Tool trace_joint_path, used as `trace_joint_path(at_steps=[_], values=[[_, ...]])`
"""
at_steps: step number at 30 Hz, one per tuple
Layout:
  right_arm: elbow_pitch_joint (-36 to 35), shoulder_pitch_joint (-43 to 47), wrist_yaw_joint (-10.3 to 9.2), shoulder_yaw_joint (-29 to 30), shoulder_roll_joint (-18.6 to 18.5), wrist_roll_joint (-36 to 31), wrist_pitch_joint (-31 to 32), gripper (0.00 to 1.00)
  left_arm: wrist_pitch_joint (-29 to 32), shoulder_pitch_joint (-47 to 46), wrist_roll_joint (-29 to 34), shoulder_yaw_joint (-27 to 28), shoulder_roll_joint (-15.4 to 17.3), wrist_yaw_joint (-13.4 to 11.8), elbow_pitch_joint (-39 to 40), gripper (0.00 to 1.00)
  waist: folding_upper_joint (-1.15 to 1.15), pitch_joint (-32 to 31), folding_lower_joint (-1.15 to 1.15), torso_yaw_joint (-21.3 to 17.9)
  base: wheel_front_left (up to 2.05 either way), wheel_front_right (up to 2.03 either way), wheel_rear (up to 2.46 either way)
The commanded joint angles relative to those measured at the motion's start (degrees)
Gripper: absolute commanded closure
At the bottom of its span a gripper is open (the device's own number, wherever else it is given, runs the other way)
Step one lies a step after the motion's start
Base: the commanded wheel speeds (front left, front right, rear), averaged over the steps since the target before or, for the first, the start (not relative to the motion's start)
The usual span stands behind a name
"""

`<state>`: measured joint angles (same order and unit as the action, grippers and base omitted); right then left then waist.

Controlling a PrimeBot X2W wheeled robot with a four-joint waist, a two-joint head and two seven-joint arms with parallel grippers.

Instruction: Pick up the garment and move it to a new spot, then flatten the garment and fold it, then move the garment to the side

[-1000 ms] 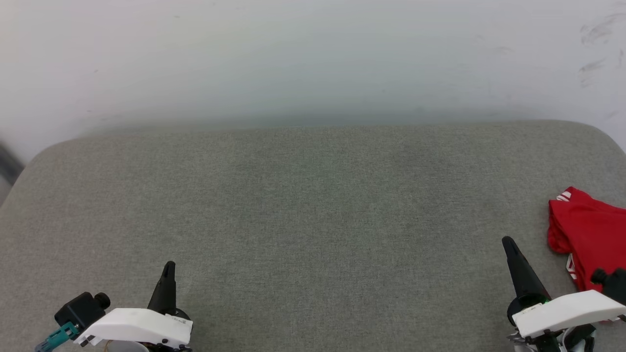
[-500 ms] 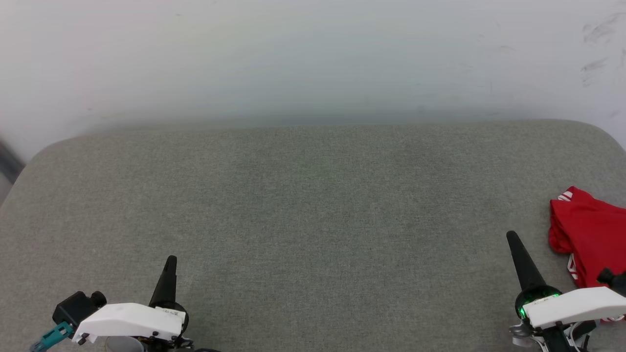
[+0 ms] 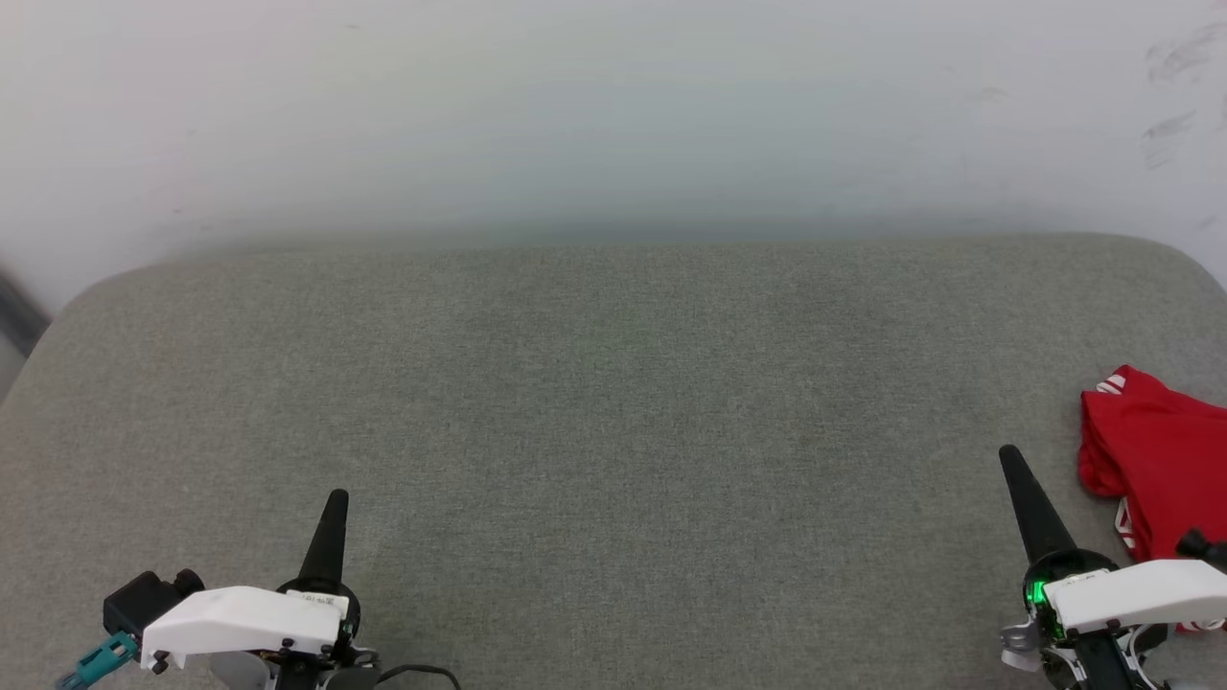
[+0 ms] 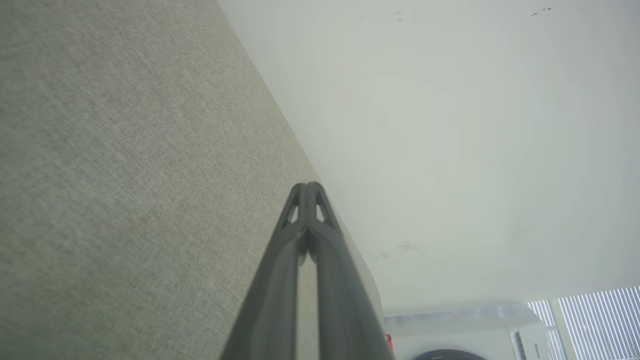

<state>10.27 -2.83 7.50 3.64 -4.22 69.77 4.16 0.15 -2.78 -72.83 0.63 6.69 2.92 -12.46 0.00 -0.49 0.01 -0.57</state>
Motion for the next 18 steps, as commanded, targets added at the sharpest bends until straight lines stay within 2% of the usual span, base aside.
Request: trace_joint_path(at_steps=[1, 18], values=[[-0.04, -1.37, -0.01, 0.33, 0.19, 1.69, 0.41, 1.0, 0.47, -1.41, -1.4, 0.61, -0.14, 0.49, 0.2, 1.0, 0.0, 0.02, 0.0, 0.02, 0.0, 0.0, 0.0], [1.4, -2.33, -0.01, 1.2, 0.58, 9.59, 1.03, 1.0, 2.67, -2.33, -8.27, 2.54, -1.41, 2.16, -0.47, 1.0, 0.0, 0.23, 0.0, 0.2, 0.0, 0.0, 0.0]])
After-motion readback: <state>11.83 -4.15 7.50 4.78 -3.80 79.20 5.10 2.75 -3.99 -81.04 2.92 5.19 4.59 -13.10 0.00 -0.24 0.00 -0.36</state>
